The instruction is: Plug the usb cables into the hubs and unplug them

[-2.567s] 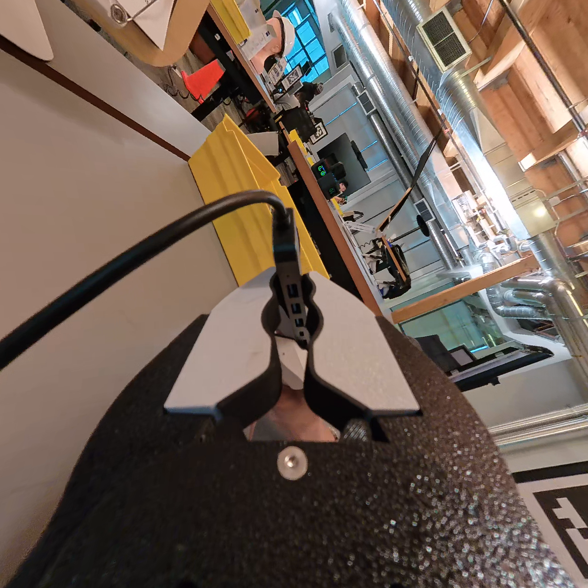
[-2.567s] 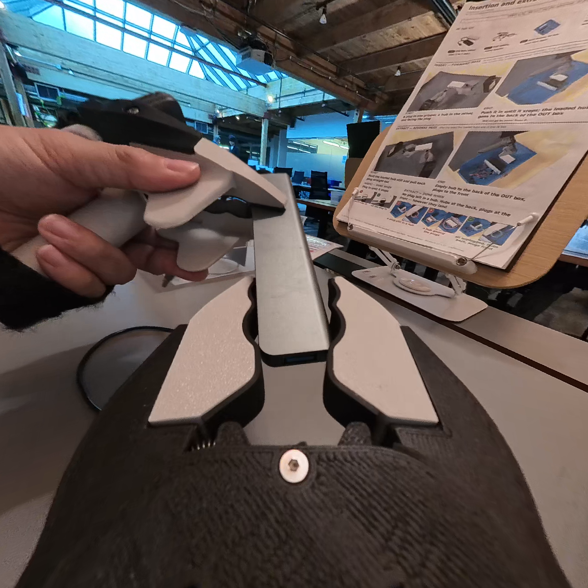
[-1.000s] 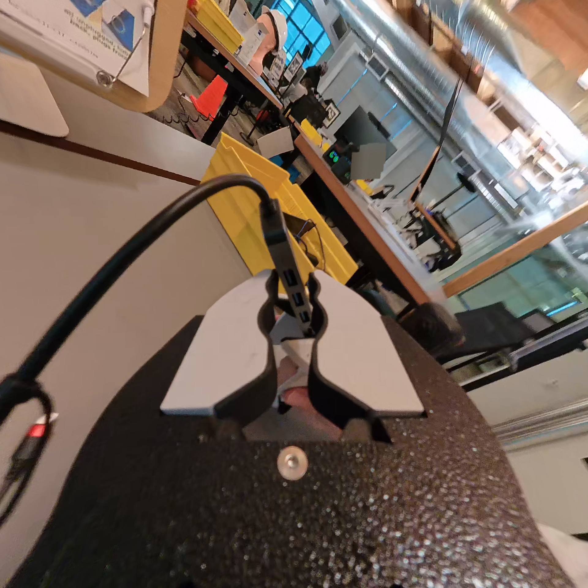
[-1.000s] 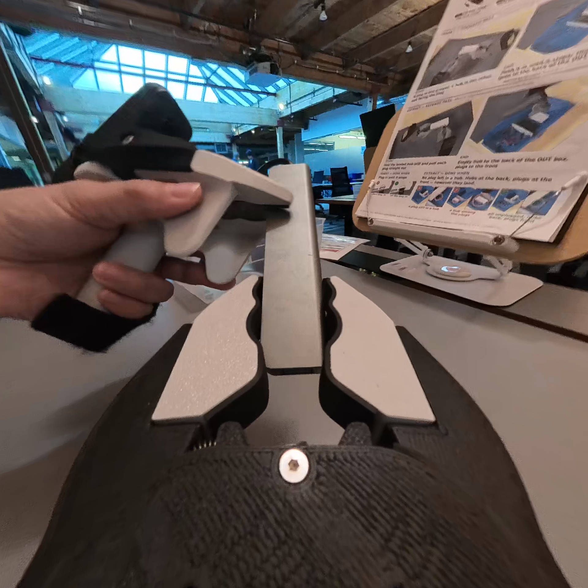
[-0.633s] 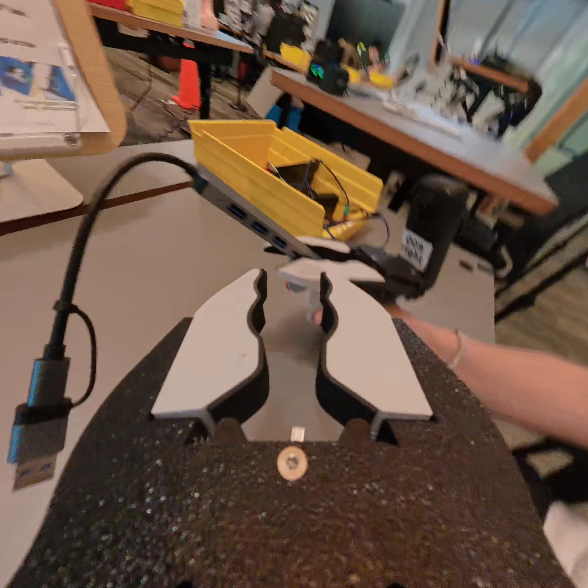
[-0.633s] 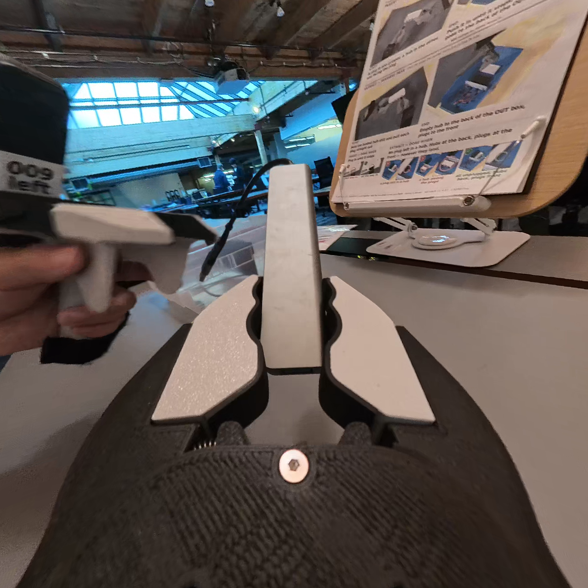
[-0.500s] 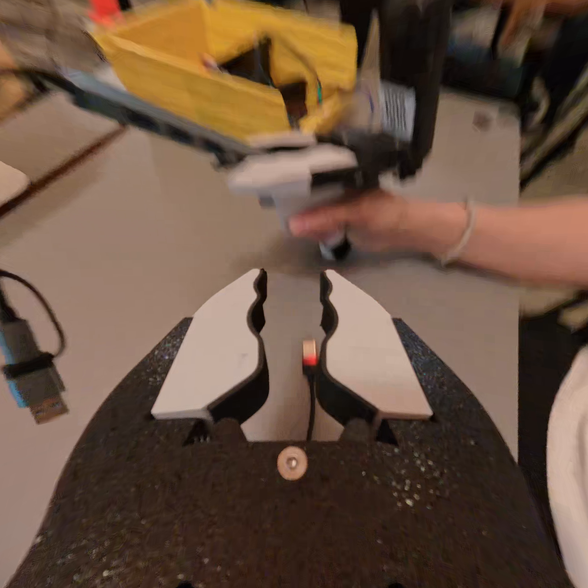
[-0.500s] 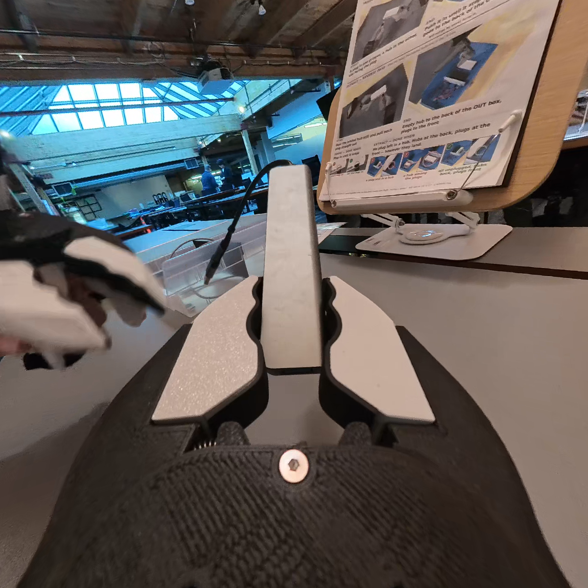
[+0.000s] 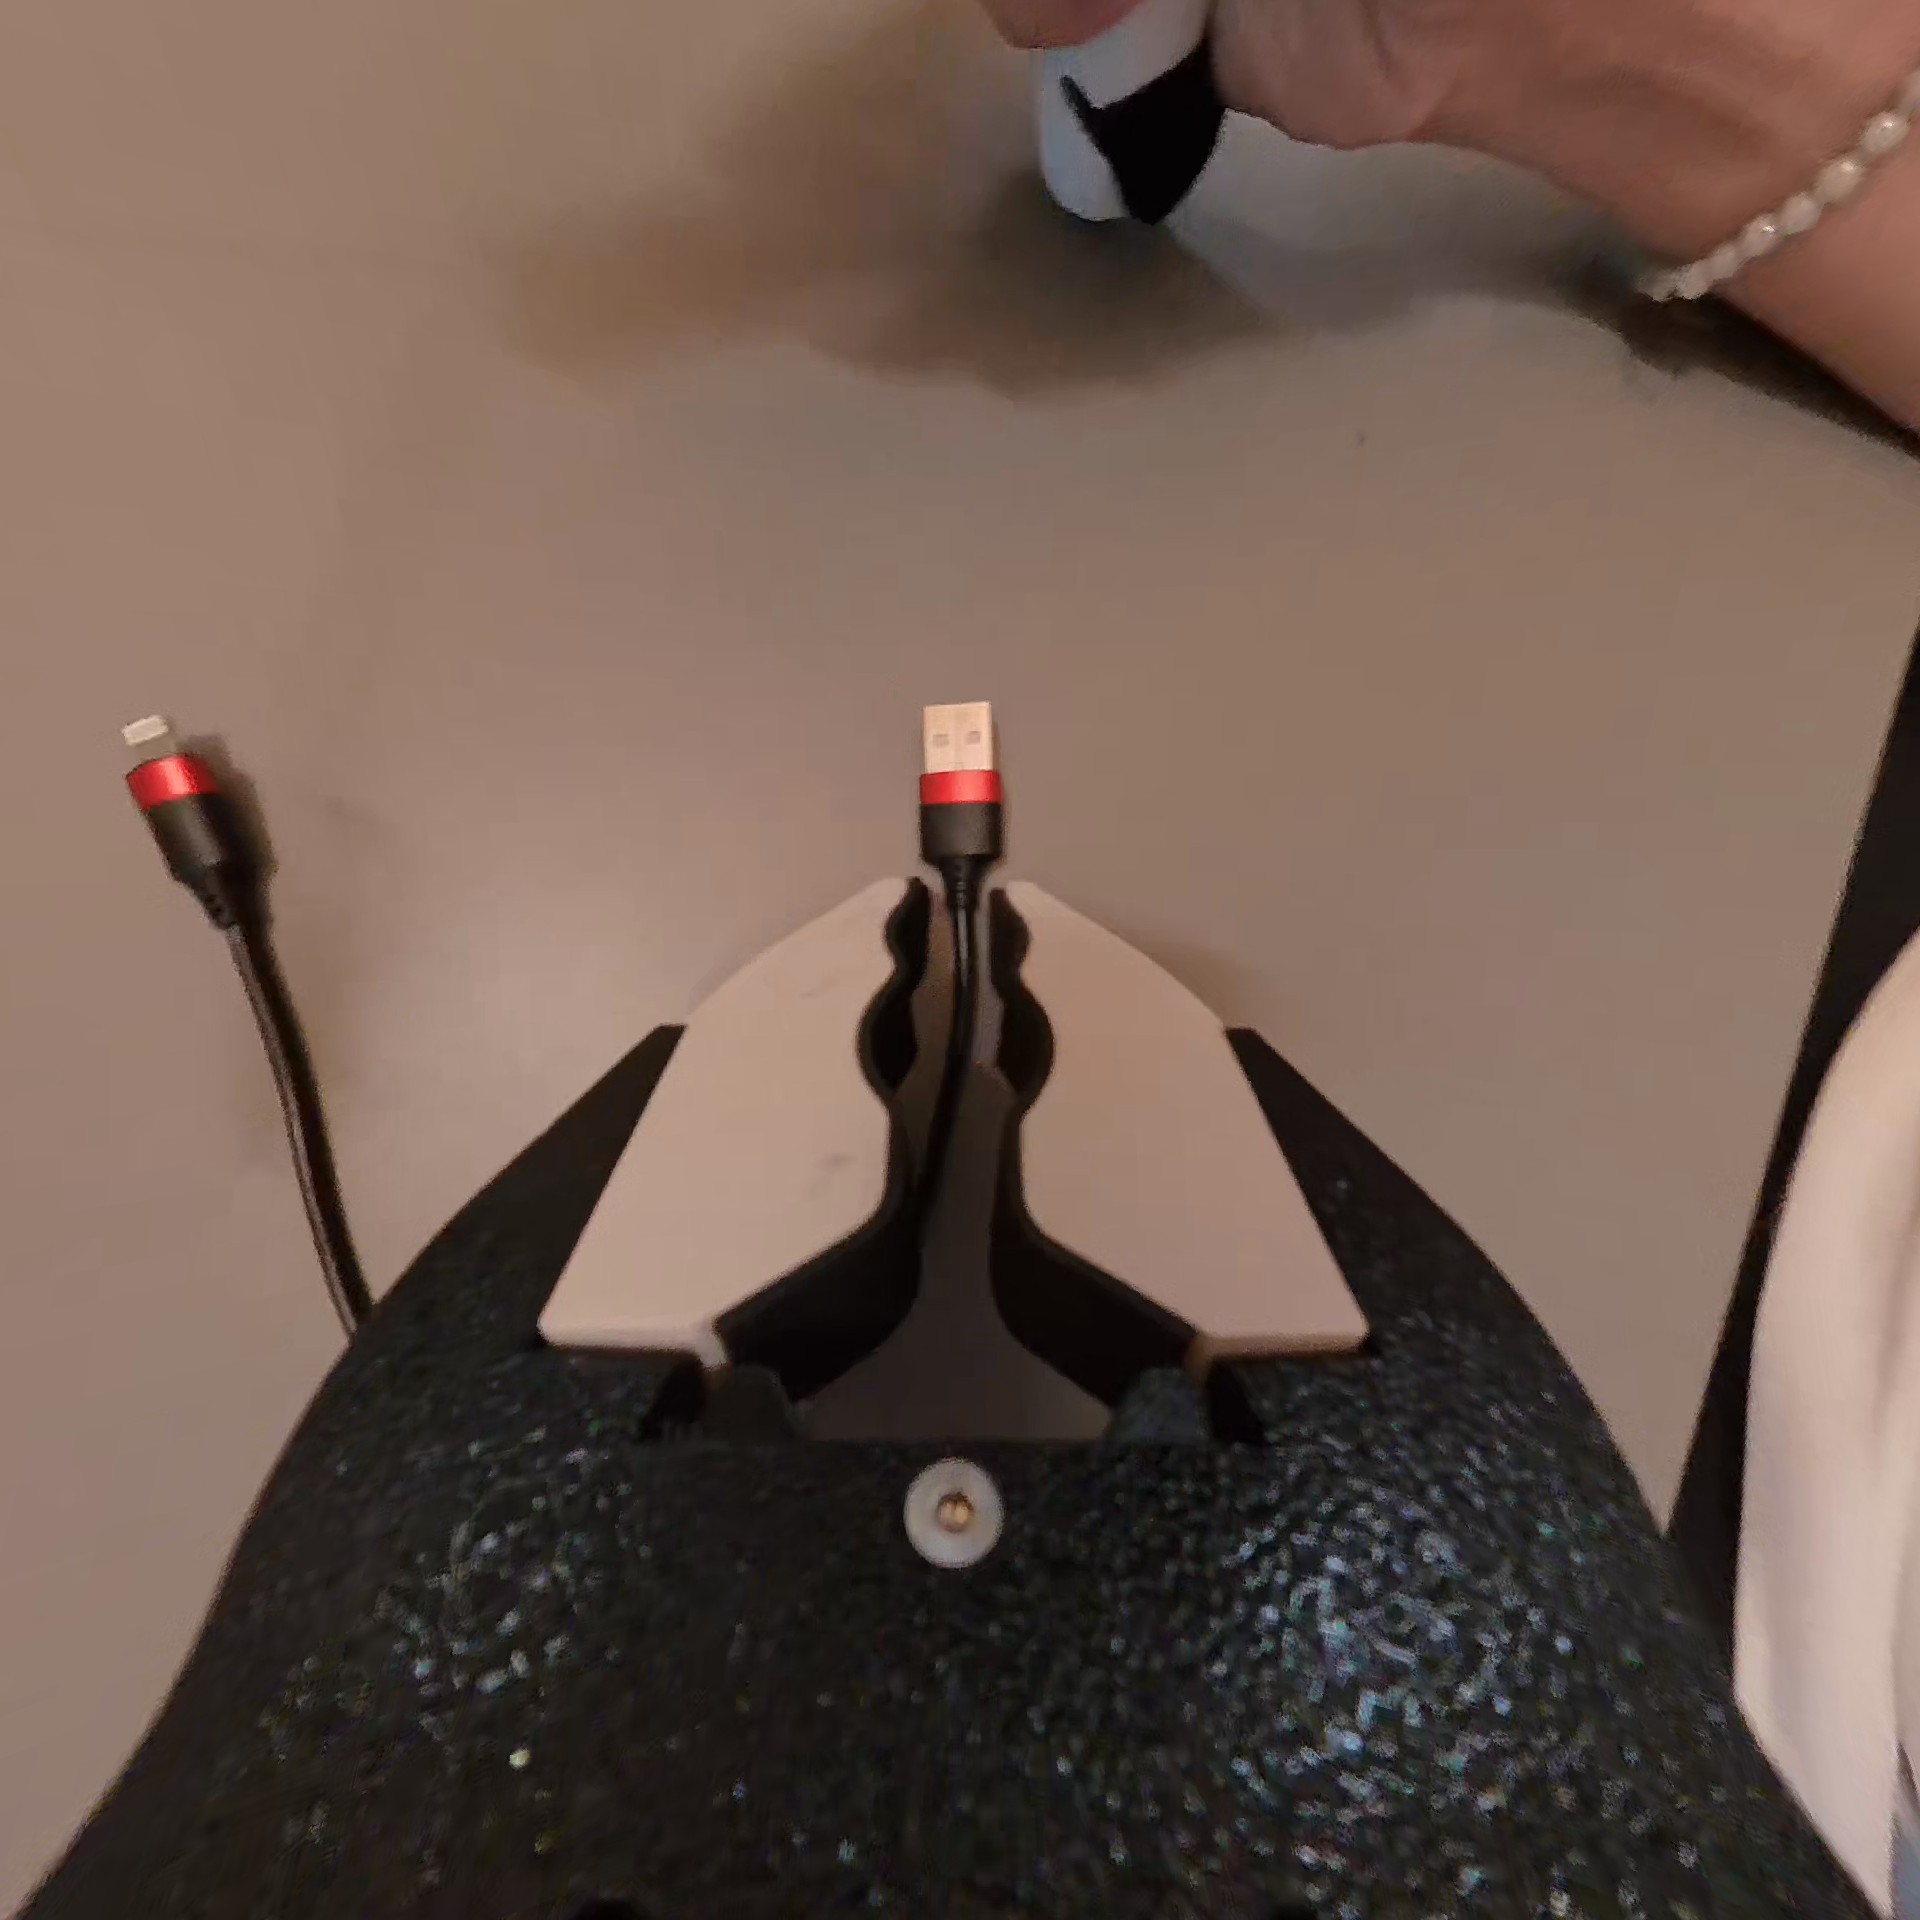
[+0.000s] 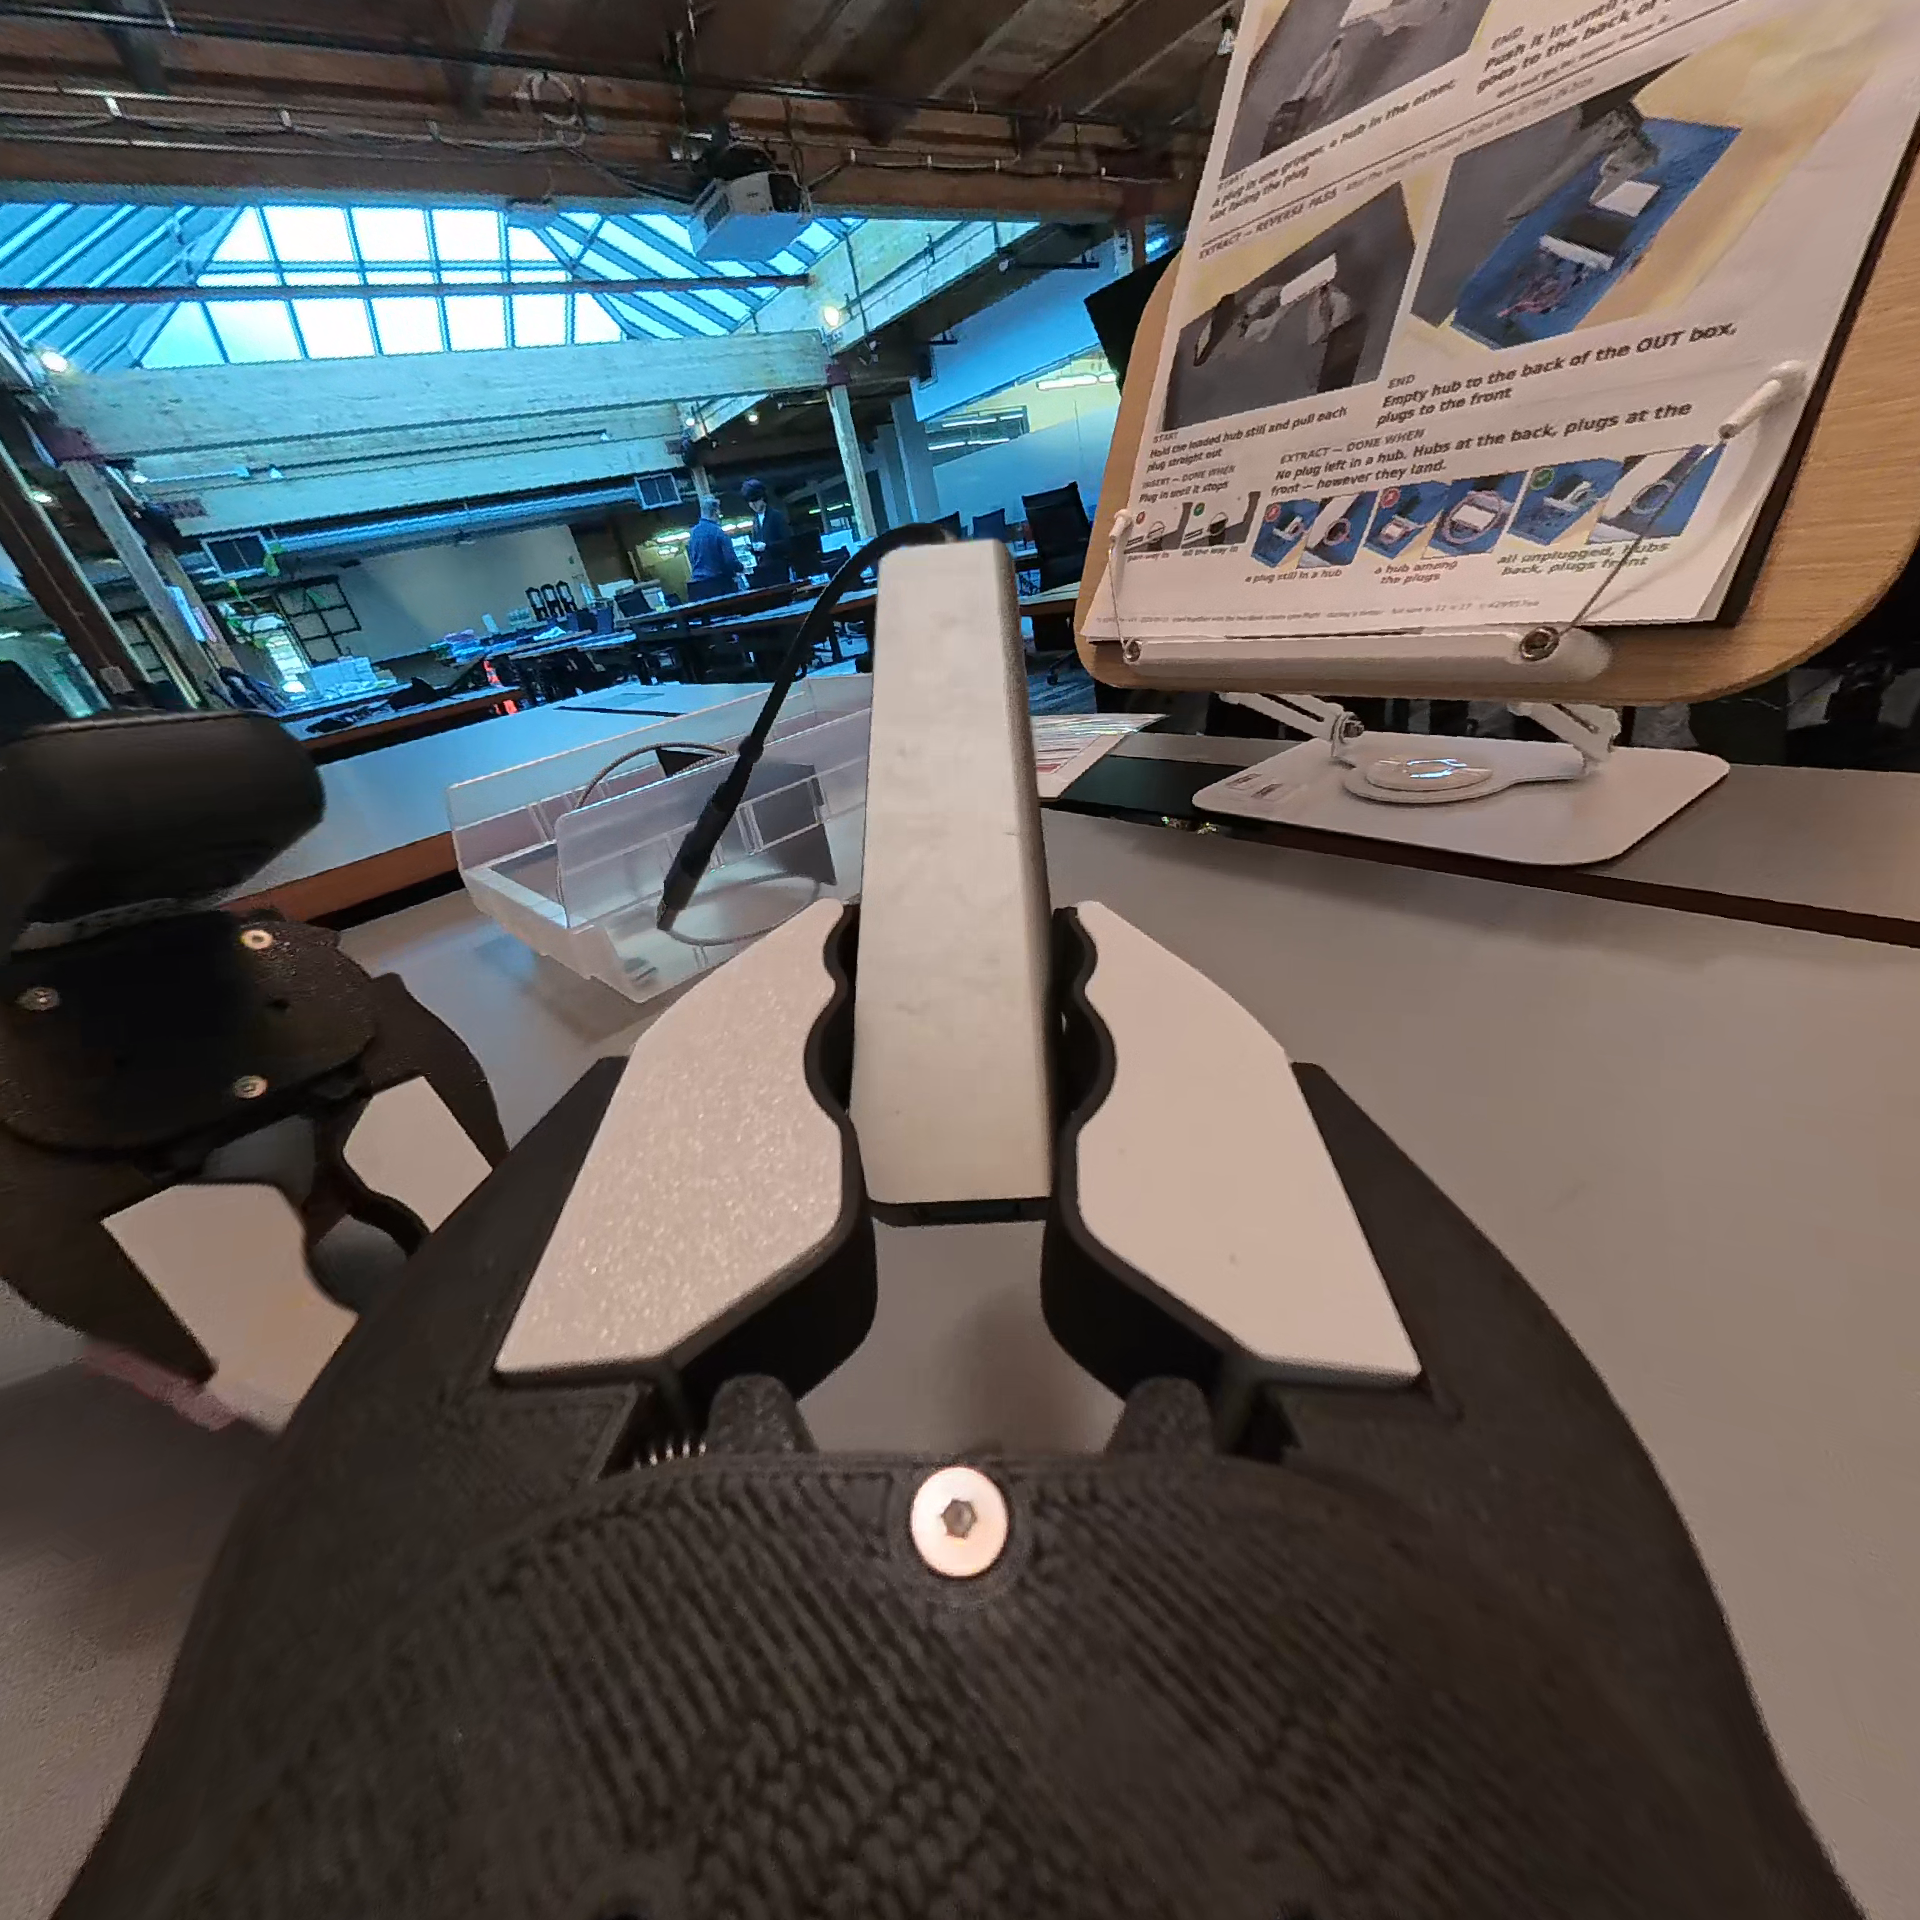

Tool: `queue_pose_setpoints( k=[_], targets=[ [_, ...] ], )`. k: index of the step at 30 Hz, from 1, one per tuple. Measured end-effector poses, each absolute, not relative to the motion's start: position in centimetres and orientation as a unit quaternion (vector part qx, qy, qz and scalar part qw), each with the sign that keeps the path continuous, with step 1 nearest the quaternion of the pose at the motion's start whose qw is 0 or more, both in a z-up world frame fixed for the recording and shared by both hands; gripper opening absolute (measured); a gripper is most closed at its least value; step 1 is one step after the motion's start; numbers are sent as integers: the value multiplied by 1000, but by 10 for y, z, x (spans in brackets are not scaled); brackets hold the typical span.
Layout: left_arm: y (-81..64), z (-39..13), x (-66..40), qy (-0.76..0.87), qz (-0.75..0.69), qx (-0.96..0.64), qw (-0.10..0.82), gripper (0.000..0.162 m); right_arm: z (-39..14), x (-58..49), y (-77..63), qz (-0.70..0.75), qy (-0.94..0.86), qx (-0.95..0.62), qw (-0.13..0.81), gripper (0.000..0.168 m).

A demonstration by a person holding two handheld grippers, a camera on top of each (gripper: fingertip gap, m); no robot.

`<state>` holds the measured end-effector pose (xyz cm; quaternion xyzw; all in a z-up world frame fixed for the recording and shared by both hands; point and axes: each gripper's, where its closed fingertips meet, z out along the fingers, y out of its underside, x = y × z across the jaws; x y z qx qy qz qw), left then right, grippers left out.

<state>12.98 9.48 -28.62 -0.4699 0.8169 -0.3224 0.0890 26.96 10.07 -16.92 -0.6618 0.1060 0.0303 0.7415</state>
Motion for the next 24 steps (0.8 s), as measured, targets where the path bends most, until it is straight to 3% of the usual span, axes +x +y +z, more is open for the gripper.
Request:
queue_pose_setpoints(
  k=[6, 13, 17, 24],
  targets=[
    [98, -287, 137, 797, -345, -484, 111, 4, -169, 269, 101, 34, 105, -662, 742, 36],
    [108, -279, 145, 834, -231, -399, 303, 4, -169, 269, 101, 30, 105, -663, 741, 36],
    [110, -245, 148, 815, -229, -403, 347, 4, -170, 270, 101, 27, 106, -664, 740, 36],
    [103, -180, 170, 762, -255, -489, 338, 4, -171, 273, 101, 13, 117, -667, 736, 36]
  ],
)
